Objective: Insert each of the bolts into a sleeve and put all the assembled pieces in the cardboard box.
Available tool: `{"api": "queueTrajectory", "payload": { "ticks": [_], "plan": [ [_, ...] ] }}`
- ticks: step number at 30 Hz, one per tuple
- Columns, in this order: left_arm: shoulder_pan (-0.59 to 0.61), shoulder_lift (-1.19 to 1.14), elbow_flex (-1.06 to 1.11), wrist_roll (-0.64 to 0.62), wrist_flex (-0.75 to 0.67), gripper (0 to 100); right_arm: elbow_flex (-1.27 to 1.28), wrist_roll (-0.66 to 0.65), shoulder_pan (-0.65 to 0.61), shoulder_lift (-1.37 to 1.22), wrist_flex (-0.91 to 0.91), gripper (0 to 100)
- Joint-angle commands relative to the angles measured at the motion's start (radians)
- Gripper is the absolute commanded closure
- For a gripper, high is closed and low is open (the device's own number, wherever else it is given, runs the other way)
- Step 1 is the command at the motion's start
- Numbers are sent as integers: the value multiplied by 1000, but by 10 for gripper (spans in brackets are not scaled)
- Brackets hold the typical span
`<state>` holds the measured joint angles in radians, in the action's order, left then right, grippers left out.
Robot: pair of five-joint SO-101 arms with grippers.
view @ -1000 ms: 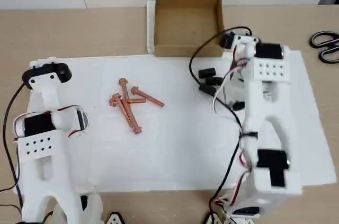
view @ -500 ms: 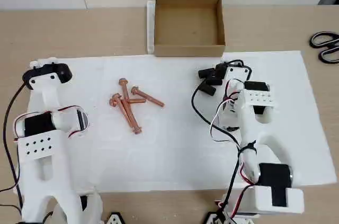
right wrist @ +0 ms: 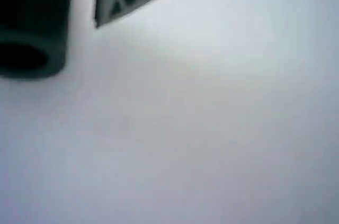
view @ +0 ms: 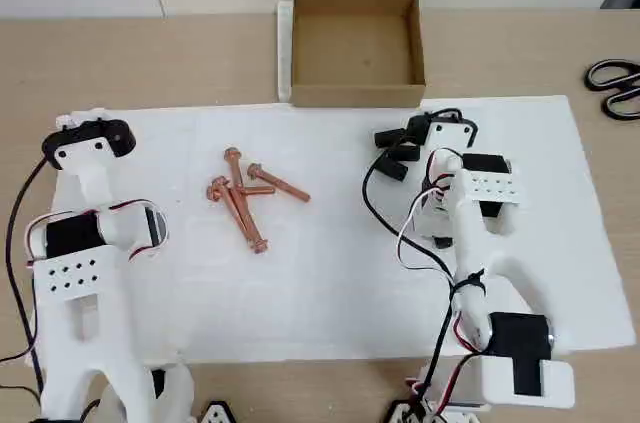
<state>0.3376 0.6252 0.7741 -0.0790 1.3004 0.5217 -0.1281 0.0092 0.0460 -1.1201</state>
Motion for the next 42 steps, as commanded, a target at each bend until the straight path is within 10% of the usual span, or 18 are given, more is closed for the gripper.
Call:
{"api": "queueTrajectory", "payload": {
  "ticks": [1,28,42],
  "plan": [
    [2,5,-4,0,-11,852,-6,8,1,38,39,847],
    [0,2,-33,37,-6,852,-115,0,22,-50,-84,995],
    [-9,-569,-786,117,374,852,-443,3,48,219,-490,995]
  ]
}}
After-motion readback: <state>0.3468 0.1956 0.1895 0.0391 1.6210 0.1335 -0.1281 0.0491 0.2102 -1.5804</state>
